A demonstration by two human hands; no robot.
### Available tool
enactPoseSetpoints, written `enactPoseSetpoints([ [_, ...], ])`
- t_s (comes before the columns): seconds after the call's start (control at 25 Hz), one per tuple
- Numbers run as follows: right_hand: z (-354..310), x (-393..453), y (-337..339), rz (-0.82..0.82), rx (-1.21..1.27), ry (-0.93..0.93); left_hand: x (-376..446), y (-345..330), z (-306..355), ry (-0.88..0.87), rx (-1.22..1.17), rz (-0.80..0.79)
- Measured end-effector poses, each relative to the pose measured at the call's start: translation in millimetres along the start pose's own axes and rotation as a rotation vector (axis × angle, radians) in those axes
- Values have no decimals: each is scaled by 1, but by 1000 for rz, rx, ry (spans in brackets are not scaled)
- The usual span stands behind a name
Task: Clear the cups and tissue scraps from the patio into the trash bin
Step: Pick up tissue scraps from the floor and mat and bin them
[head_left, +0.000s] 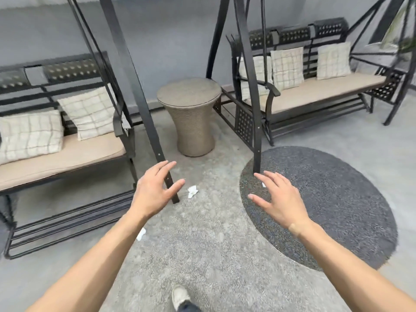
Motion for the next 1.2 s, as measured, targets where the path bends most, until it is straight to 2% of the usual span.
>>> enactPoseSetpoints([
  [0.24,-28,58,-52,-81,14,34,12,-4,-84,144,-6,6],
  [0.6,-164,182,-161,-236,56,201,-3,29,-278,512,-38,67],
  [0.76,-213,227,-208,-305,69,244,-17,36,-342,669,-52,89],
  [1.0,-255,274,-296,-449,134,295,-22,-1,-401,793,-69,-19],
  [1.2,-247,317,-369,-520,122,244,11,-53,-440,885,-101,-160],
])
Point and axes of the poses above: each hand's wrist, its own x-axis towards the middle knuckle, its own y-axis out of the back of the hand, z = x × y, the point moved 4 cm from there along x, towards the middle knuckle, and after that the axes turned 3 degrees about x, right-handed, at the moved point
